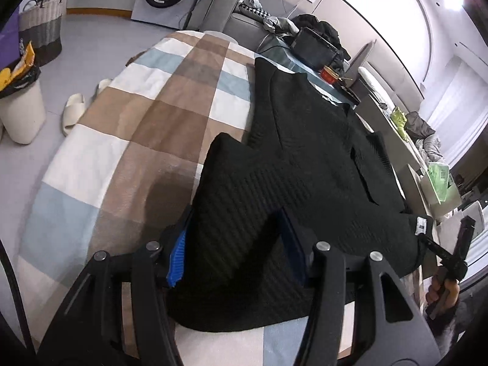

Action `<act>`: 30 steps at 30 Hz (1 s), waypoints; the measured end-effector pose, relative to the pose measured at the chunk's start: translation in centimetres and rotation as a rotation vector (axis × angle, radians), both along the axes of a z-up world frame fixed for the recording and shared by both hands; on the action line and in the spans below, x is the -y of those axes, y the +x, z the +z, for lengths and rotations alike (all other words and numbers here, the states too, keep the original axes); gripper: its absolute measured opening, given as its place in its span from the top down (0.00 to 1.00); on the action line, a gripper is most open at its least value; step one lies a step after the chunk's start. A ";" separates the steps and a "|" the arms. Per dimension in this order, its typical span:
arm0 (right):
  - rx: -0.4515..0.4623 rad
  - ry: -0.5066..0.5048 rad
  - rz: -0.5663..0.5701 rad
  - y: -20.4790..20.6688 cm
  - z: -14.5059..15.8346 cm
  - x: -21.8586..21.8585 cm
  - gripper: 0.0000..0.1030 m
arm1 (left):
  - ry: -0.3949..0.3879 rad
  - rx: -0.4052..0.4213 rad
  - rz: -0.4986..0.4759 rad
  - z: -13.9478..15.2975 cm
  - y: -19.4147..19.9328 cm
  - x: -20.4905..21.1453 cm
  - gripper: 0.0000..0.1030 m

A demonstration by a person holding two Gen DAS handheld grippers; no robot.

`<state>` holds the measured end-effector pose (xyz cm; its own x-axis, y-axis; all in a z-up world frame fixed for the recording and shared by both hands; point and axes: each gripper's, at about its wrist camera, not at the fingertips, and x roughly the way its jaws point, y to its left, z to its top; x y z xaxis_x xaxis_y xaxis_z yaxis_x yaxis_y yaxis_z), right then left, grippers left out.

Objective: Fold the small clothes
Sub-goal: 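Lay the folded hem onto the shirt body and open both grippers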

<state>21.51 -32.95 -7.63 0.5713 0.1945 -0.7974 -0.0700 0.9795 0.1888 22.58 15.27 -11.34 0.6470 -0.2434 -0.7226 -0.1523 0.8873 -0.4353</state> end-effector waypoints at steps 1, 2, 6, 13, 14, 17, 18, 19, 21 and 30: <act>-0.006 -0.003 0.017 0.5 -0.2 -0.4 0.34 | -0.007 -0.004 0.000 -0.2 0.2 -0.1 0.56; -0.016 0.000 0.033 0.9 -0.4 -0.7 0.34 | -0.017 -0.010 0.002 -0.4 0.3 -0.2 0.59; -0.036 0.015 0.080 1.9 -0.9 -1.8 0.51 | -0.042 -0.012 -0.004 -0.8 0.8 -0.4 0.77; -0.077 0.064 0.128 1.7 -1.5 -2.8 0.76 | -0.018 0.013 -0.045 -0.1 -1.0 0.1 0.83; -0.084 0.064 0.135 1.5 -1.5 -2.9 0.77 | -0.020 0.011 -0.049 0.0 -1.6 0.0 0.83; -0.099 0.039 0.177 0.3 -1.4 -3.1 0.77 | -0.006 0.007 -0.066 0.4 -3.7 0.4 0.83; -0.105 0.029 0.191 -0.3 -1.3 -3.2 0.77 | 0.001 0.005 -0.073 0.6 -4.7 0.6 0.83; -0.113 0.021 0.209 -1.1 -1.2 -3.2 0.77 | 0.006 0.007 -0.080 0.7 -5.5 0.7 0.83; -0.128 0.003 0.242 -2.9 -0.9 -3.2 0.76 | 0.014 0.005 -0.088 1.0 -7.7 1.1 0.83; -0.129 -0.027 0.299 -9.5 0.2 -1.4 0.58 | 0.026 -0.018 -0.068 2.0 -15.6 1.5 0.75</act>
